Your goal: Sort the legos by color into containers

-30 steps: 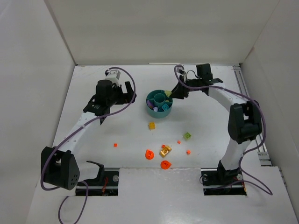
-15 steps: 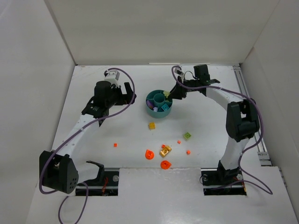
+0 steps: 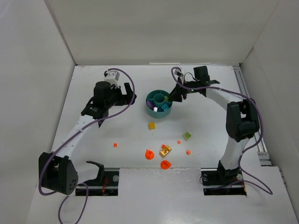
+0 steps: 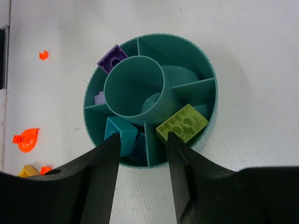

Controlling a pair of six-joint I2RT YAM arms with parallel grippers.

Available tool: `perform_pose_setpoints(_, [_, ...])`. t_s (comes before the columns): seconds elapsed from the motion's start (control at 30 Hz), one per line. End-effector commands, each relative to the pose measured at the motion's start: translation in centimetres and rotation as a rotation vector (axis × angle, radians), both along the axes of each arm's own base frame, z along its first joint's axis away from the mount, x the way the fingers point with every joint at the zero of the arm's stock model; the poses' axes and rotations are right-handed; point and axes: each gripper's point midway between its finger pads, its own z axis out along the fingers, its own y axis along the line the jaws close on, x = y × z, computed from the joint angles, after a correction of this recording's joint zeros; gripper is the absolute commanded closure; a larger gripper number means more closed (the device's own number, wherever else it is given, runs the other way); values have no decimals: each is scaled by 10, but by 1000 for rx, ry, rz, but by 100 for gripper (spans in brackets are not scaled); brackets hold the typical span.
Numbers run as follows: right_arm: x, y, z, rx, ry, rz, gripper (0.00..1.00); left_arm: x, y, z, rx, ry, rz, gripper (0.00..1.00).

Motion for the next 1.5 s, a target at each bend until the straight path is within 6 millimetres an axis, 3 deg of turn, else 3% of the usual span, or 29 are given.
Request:
perform_pose_setpoints(0.0, [-4,2,7,11,-24,21,50,-6,-2,16,-34,-45,-19,0])
perform_pose_setpoints(0.1, [-3,-1,31,7,-117,16,48,-8,-1,23,-39,-62,-19,0])
perform_pose_setpoints(0.13, [-4,-3,28,-8,-102,5,47,-11,-2,28,-47,-74,-29,0])
perform_pose_setpoints(0.17, [-5,-6,42,-17,-143,-8,45,-12,-2,24,-45,-66,-29,0])
perform_pose_setpoints(0.27, [-8,-24,62,-102,-220,-109,40,-17,-1,30,-66,-80,-22,0])
perform_pose_setpoints(0.3, [-9,-32,63,-139,-234,-153,33,-17,3,31,-60,-93,1,0])
perform_pose_setpoints(0.33, [-10,-48,47,-239,-222,-238,30,-19,0,27,-75,-75,10,0])
perform_pose_setpoints(0.37, [-13,-59,45,-276,-219,-296,23,-21,-1,30,-81,-81,16,0])
perform_pose_setpoints(0.4, [-26,-64,57,-295,-238,-341,15,-24,-7,25,-84,-69,5,0])
perform_pose_setpoints(0.43, [-28,-80,50,-369,-238,-429,0,-25,-6,21,-88,-57,18,0])
perform_pose_setpoints(0.47, [-40,-77,47,-396,-240,-453,0,-27,-10,21,-97,-52,10,0])
perform_pose_setpoints(0.5, [-62,-84,36,-419,-205,-498,0,-27,-11,13,-105,-22,19,0])
perform_pose_setpoints(0.57, [-82,-99,18,-509,-172,-588,0,-33,-16,1,-117,13,5,0])
perform_pose_setpoints(0.6, [-104,-96,-8,-548,-126,-557,0,-34,-16,-7,-117,36,10,0])
perform_pose_setpoints(0.63, [-116,-97,-14,-547,-99,-565,0,-39,-19,-19,-119,67,7,0])
perform_pose_setpoints(0.73, [-145,-91,-50,-571,-22,-551,0,-51,-31,-33,-118,94,-31,0])
perform_pose_setpoints(0.8, [-152,-87,-60,-581,-13,-548,0,-57,-34,-43,-122,110,-38,0])
perform_pose_setpoints(0.93, [-159,-82,-76,-661,-21,-564,3,-65,-38,-52,-119,134,-52,0])
perform_pose_setpoints(1.1, [-157,-85,-93,-692,15,-604,23,-68,-44,-52,-117,136,-72,0])
perform_pose_setpoints(1.27, [-161,-91,-105,-722,41,-613,24,-69,-47,-55,-110,152,-80,0])
perform_pose_setpoints(1.43, [-164,-87,-116,-714,70,-568,44,-69,-47,-58,-101,148,-71,0])
perform_pose_setpoints(1.47, [-164,-87,-116,-714,70,-567,53,-67,-45,-58,-95,144,-58,0])
